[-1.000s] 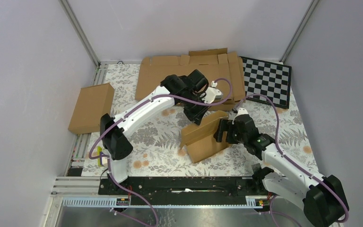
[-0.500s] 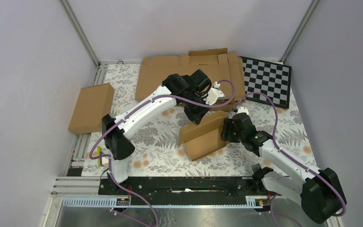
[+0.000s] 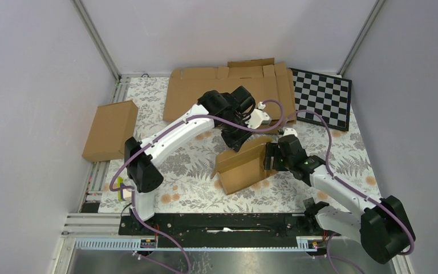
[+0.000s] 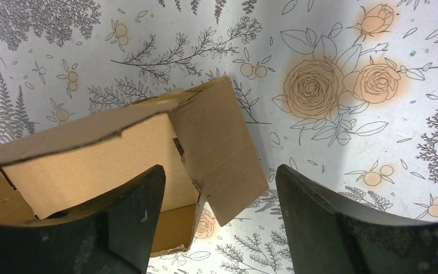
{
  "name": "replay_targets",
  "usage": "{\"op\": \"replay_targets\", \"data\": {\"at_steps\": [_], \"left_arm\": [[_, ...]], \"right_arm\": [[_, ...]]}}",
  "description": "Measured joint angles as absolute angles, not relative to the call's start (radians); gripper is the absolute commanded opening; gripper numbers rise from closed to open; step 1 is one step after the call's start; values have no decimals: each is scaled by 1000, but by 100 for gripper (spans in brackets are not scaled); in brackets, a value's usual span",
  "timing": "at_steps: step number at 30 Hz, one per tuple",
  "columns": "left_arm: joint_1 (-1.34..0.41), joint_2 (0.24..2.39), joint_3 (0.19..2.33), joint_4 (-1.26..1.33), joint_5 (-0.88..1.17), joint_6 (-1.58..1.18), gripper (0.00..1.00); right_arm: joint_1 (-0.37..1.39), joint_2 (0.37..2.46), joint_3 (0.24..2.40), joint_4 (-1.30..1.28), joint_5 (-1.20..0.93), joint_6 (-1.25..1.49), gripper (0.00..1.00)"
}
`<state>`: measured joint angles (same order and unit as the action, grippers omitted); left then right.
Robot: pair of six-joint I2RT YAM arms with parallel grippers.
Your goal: Fold the paper box
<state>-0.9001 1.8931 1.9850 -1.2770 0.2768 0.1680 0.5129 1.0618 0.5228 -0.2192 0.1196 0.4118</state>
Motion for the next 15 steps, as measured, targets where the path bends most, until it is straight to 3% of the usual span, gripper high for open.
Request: {"op": "replay_targets", "data": {"at_steps": [4, 5, 10, 13, 15], "left_arm": [[-900, 1907, 1985, -1275, 282, 169, 7], [-900, 1910, 1985, -1273, 283, 169, 9], [-896, 1913, 1985, -1256, 275, 167, 34], [-887, 1912, 1985, -1227, 239, 141, 49], [-871, 1898, 1966, -1176, 184, 106, 53]], "right_arm": [[513, 1105, 529, -210, 110, 409, 65], [513, 1116, 530, -208, 107, 408, 58], [513, 1135, 530, -196, 104, 414, 22], [513, 1124, 530, -196, 107, 418, 15], [513, 1106, 530, -196, 110, 419, 7]]}}
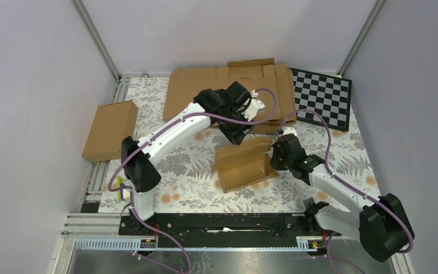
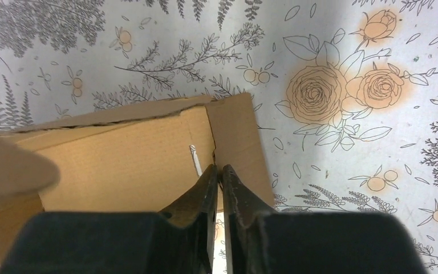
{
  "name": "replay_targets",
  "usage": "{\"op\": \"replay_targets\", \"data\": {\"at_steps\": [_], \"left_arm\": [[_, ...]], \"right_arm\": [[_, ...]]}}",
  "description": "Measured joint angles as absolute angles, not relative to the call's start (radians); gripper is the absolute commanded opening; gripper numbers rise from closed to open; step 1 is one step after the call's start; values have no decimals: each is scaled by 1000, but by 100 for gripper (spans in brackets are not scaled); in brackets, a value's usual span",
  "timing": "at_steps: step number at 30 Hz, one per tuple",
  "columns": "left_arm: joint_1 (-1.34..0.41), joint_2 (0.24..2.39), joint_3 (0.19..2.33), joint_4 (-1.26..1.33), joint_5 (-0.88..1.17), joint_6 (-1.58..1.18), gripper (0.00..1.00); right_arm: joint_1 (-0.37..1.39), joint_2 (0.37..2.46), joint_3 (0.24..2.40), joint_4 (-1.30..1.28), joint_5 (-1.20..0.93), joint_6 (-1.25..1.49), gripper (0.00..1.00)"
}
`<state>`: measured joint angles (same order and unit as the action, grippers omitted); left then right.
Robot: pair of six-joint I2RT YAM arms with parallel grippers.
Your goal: Fold the paper box
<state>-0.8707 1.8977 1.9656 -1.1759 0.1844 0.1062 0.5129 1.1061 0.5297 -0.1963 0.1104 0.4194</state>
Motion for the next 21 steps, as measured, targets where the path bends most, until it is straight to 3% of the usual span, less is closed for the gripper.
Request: {"op": "replay_targets", "data": {"at_steps": [9, 16, 21], "left_arm": [[-794, 1581, 1718, -993, -123, -173, 77], [-804, 1292, 1487, -934, -188, -392, 75], [-833, 1155, 1171, -835, -185, -591, 75]], "right_arm": [[513, 1078, 527, -192, 107, 456, 0], [513, 1067, 511, -177, 103, 470, 0], [513, 1062, 511, -178, 88, 479, 0]]}}
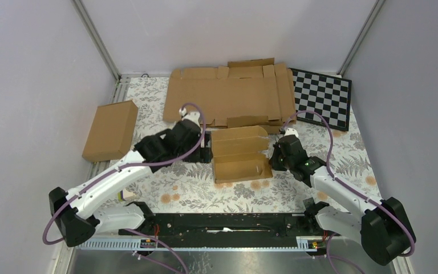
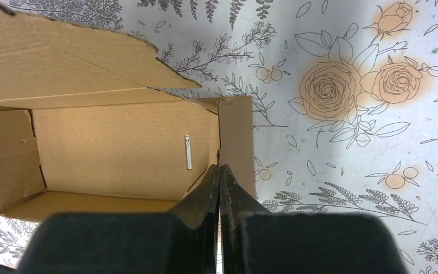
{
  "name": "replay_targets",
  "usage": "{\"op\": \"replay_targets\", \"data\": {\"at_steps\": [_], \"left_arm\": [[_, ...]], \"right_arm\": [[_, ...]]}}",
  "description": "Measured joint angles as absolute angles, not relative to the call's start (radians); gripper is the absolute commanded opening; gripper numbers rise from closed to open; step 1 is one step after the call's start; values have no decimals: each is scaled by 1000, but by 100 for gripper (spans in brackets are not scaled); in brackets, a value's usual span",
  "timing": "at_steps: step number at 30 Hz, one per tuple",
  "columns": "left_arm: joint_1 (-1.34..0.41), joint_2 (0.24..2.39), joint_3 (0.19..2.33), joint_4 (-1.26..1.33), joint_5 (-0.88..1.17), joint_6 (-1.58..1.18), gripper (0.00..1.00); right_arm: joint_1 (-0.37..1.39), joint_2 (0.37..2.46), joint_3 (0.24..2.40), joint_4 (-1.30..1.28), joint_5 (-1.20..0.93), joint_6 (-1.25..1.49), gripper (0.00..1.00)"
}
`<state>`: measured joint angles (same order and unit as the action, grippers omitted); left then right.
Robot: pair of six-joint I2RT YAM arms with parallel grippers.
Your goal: Fold the paper box
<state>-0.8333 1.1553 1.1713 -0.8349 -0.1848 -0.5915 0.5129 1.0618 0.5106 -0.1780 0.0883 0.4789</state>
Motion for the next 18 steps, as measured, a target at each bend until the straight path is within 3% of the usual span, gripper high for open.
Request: {"op": "replay_targets", "data": {"at_steps": [6, 18], "left_arm": [[-884, 1129, 942, -743, -213, -815, 80], [-926, 1217, 861, -562, -310, -976, 68]], "right_arm": [[513, 1040, 505, -179, 84, 487, 0], [513, 1031, 482, -165, 32, 507, 0]]}}
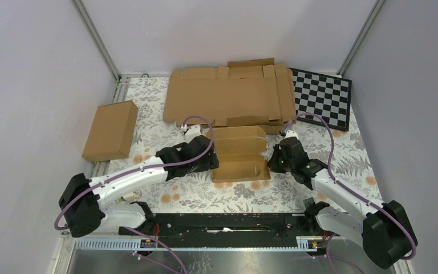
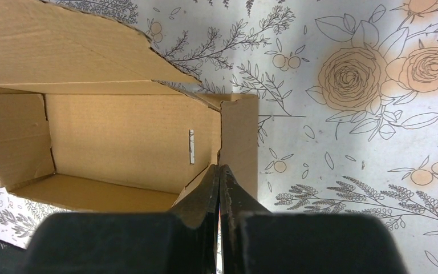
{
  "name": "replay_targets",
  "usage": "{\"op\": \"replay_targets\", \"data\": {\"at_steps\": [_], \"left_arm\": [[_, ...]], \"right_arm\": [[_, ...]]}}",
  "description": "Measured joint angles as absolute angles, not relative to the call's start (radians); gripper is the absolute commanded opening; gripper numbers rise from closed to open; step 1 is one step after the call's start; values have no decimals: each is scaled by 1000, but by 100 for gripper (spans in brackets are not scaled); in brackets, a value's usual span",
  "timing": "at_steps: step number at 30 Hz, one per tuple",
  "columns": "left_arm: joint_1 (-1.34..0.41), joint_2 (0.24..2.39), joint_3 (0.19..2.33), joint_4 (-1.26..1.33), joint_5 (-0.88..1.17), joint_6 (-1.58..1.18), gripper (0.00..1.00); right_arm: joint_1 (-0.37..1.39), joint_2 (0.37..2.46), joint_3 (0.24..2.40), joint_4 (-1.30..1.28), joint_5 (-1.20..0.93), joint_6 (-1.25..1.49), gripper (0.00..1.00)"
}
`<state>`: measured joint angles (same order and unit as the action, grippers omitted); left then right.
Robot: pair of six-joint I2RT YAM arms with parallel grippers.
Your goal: Fold the paper box
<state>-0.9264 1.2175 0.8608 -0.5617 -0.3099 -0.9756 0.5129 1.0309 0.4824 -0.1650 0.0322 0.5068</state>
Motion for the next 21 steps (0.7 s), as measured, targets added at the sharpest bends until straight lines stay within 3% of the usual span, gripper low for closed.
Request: {"op": "replay_targets", "data": {"at_steps": [6, 15, 18, 21], "left_arm": [[-926, 1254, 804, -526, -336, -1025, 66], [-926, 1295, 680, -390, -338, -1083, 54], [-926, 1328, 677, -357, -339, -1085, 47], [-926, 1365, 677, -336, -348, -1087, 29]], "right_arm": [[513, 1027, 472, -150, 14, 518, 0], [513, 1027, 472, -147, 6, 522, 0], [513, 1027, 472, -147, -3, 522, 0], [513, 1027, 471, -147, -7, 526, 10]]}}
